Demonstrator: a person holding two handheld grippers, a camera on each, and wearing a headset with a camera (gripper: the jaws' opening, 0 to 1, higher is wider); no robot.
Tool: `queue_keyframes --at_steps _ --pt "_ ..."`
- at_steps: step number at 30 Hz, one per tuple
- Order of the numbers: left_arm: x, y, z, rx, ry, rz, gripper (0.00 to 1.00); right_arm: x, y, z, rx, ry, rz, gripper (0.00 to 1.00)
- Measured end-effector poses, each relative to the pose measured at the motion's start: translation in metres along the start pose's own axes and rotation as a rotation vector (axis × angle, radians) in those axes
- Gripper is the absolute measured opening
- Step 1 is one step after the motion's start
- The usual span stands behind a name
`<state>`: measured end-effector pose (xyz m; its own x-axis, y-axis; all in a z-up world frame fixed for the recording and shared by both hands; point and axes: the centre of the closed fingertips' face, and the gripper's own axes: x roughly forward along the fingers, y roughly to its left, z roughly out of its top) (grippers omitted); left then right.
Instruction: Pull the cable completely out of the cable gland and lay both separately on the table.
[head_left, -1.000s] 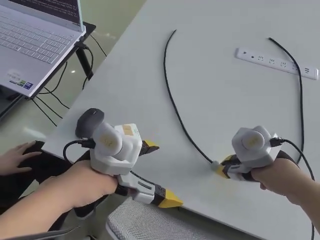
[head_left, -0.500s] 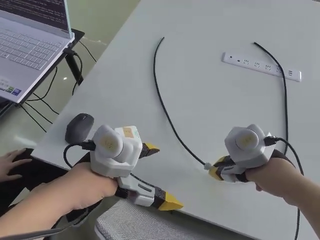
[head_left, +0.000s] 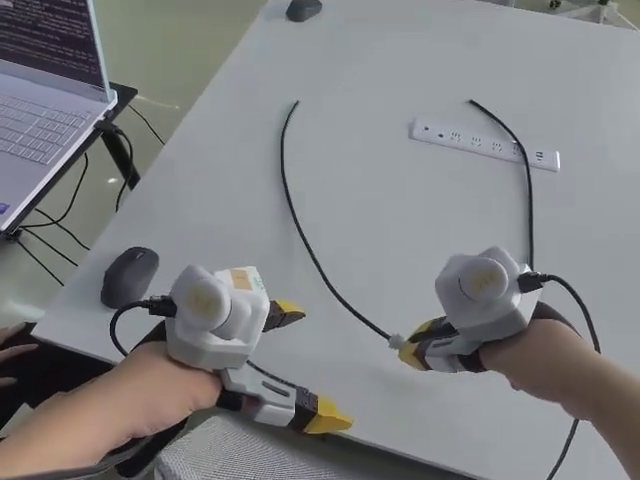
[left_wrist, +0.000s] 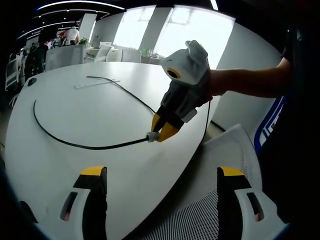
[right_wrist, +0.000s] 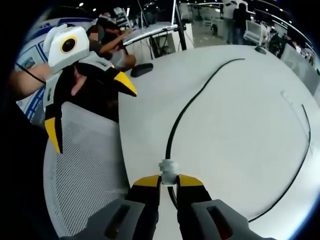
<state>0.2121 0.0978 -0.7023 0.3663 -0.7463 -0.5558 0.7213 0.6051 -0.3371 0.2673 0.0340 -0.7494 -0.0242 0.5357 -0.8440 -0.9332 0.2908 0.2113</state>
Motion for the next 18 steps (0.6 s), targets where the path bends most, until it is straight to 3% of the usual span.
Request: queue_keyframes --at_steps 2,6,11,15,18 --pt "0.004 -0.002 0.001 0.011 0.010 -0.003 0.90 -0.005 0.001 0.001 0.025 -0.013 0.005 0.06" --pt "0.010 -0.005 0.008 0.022 0.009 -0.008 0.89 -0.012 0.005 -0.001 0.003 -0.015 0.011 0.06" --pt "0.015 -0.007 0.028 0.031 -0.025 -0.007 0.89 -0.020 0.012 -0.003 -0.018 -0.018 0.035 0.06" --pt "0.020 -0.009 0.033 0.043 -0.034 -0.016 0.87 -0.026 0.019 -0.003 -0.024 -0.035 0.053 0.06" --pt "0.024 -0.014 0.035 0.039 -0.042 -0.024 0.87 -0.033 0.025 -0.004 -0.071 -0.045 0.067 0.06"
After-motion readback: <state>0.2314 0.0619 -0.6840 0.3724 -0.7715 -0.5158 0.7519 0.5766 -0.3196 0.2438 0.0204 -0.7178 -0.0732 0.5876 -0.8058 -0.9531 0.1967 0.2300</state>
